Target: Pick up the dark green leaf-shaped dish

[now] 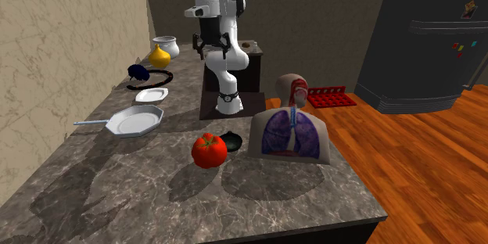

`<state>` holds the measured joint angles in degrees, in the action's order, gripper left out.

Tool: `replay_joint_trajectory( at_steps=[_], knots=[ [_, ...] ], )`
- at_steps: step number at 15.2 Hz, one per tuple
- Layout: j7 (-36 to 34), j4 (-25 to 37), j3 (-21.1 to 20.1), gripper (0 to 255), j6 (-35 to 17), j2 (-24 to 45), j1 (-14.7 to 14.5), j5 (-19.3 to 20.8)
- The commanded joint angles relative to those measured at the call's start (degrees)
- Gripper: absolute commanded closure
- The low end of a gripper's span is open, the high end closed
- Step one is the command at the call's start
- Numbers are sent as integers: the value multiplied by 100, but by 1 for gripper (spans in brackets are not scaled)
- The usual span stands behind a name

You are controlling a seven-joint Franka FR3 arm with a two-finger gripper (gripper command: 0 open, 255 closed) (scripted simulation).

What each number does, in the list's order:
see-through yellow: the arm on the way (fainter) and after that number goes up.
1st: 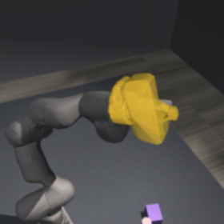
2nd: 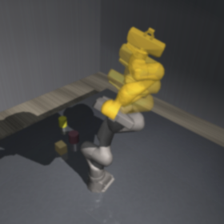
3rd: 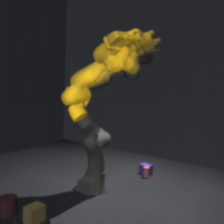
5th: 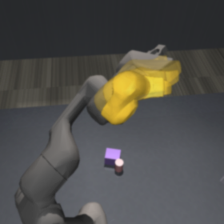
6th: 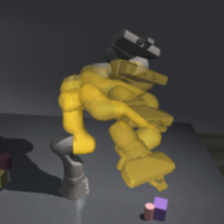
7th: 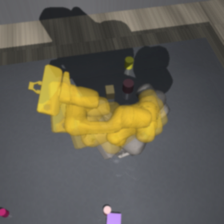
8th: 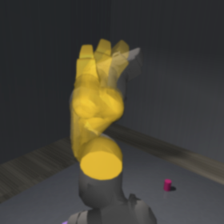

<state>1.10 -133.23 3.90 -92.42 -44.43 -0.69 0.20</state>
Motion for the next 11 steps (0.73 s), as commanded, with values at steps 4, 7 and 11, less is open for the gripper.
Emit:
replay_joint_trajectory(
  at_steps=[4,7,11],
  knots=[
    [-120,-352,-10,0,-545,263,17,-58],
    [-230,-643,-17,0,-1101,598,26,-122],
    [-361,-932,-20,0,-1856,1155,23,-218]
  ],
)
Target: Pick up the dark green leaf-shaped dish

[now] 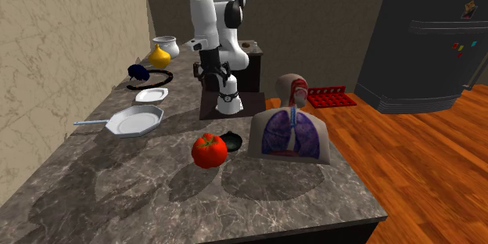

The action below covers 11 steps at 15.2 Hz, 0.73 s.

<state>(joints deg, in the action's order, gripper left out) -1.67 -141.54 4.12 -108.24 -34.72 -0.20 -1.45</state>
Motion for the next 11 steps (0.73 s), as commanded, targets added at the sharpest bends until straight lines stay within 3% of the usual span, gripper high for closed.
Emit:
replay_joint_trajectory(
  at_steps=[1,11],
  knots=[
    [-113,-155,-42,0,-463,342,-30,-79],
    [-279,-261,-19,0,-2283,2286,-110,-476]
  ],
)
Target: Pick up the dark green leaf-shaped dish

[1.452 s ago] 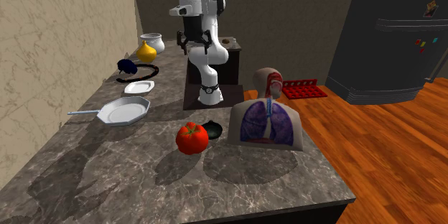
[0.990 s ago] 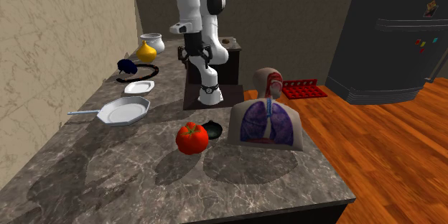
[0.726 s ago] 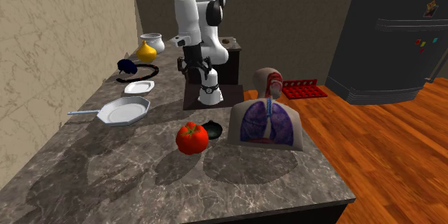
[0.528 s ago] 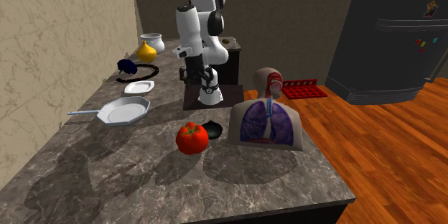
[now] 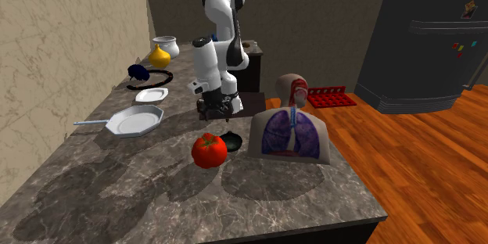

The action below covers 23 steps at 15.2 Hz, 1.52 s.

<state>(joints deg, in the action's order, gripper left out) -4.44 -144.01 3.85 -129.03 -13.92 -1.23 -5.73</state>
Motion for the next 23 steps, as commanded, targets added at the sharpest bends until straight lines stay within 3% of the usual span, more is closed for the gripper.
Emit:
replay_joint_trajectory(
  at_steps=[1,12,13,23],
  knots=[
    [-2,19,12,0,-368,428,-19,-106],
    [156,-87,13,0,-1202,1194,-60,-339],
    [153,-85,12,255,-1196,1190,-60,-338],
    [133,-71,14,255,-1119,1126,-56,-315]
  ],
)
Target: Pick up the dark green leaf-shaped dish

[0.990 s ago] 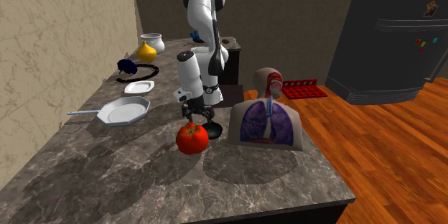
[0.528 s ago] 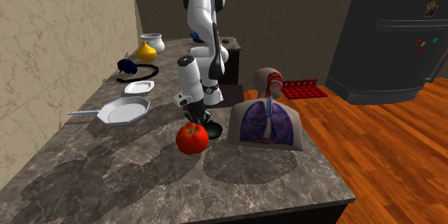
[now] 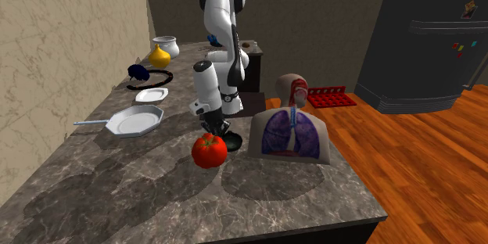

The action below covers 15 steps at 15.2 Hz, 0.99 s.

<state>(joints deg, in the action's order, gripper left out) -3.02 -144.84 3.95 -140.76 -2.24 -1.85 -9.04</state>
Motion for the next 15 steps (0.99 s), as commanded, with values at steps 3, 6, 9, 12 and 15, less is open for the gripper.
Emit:
replay_joint_trajectory(
  at_steps=[3,6,9,12,15],
  knots=[
    [-72,70,6,255,304,-239,15,80],
    [-129,141,5,255,556,-424,25,136],
    [-180,223,3,255,808,-596,35,184],
    [-226,318,0,255,1059,-755,45,226],
    [-256,392,-2,255,1238,-862,51,252]
  ],
)
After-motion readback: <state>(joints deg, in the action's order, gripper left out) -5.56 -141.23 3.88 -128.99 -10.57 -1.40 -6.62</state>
